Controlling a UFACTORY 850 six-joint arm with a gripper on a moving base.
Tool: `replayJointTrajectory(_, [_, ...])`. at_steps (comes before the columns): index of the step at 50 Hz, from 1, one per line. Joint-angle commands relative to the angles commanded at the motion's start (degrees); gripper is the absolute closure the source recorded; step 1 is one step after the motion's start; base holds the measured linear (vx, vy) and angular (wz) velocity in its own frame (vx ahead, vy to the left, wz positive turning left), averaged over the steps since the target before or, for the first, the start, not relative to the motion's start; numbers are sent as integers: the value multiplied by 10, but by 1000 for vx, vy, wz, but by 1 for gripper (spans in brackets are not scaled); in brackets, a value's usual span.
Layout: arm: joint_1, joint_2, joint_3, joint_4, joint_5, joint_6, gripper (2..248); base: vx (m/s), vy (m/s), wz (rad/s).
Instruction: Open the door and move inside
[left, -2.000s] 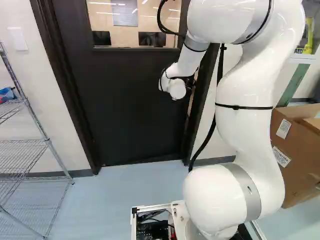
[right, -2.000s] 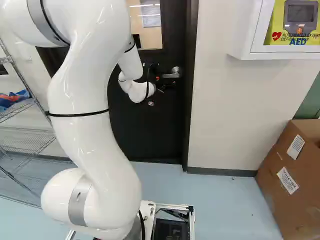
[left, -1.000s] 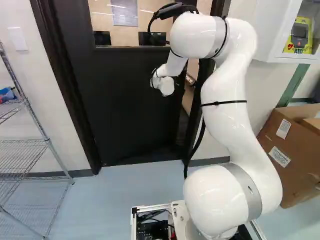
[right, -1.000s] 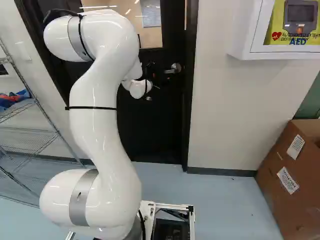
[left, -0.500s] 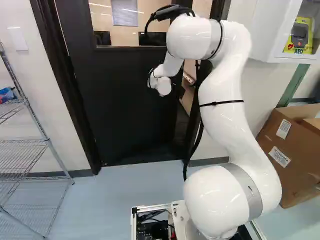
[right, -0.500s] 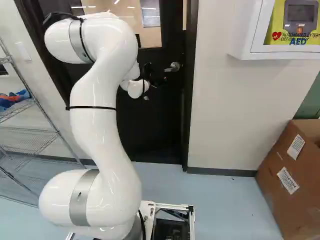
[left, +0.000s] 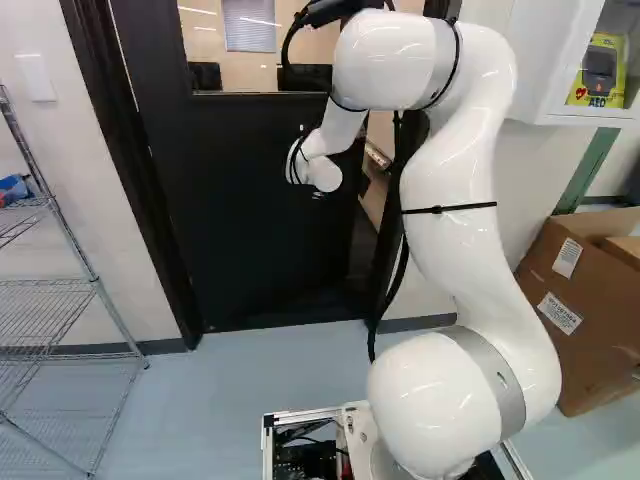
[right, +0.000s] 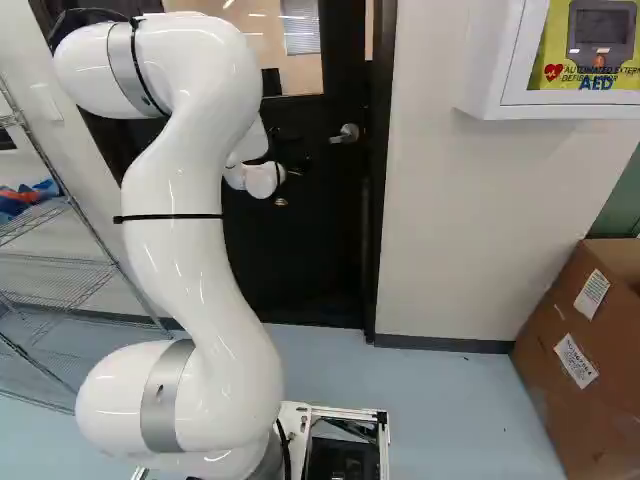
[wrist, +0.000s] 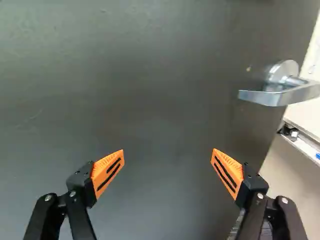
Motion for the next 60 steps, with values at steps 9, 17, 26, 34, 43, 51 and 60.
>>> replayJointTrajectory(9, [12,-6,-8,-54,-25,0,3,0,0,0])
replayJointTrajectory(17, [22,-22,-29,-72,-34,0,3,0,0,0])
replayJointTrajectory(26, [31,-44,-59,-75,-35,0,3,0,0,0])
replayJointTrajectory(34, [38,-65,-87,-75,-35,0,3,0,0,0])
replayJointTrajectory(43, [46,-89,-120,-75,-35,0,3,0,0,0])
replayJointTrajectory(51, [54,-111,-149,-75,-35,0,3,0,0,0])
replayJointTrajectory(60, [62,-136,-184,-75,-35,0,3,0,0,0])
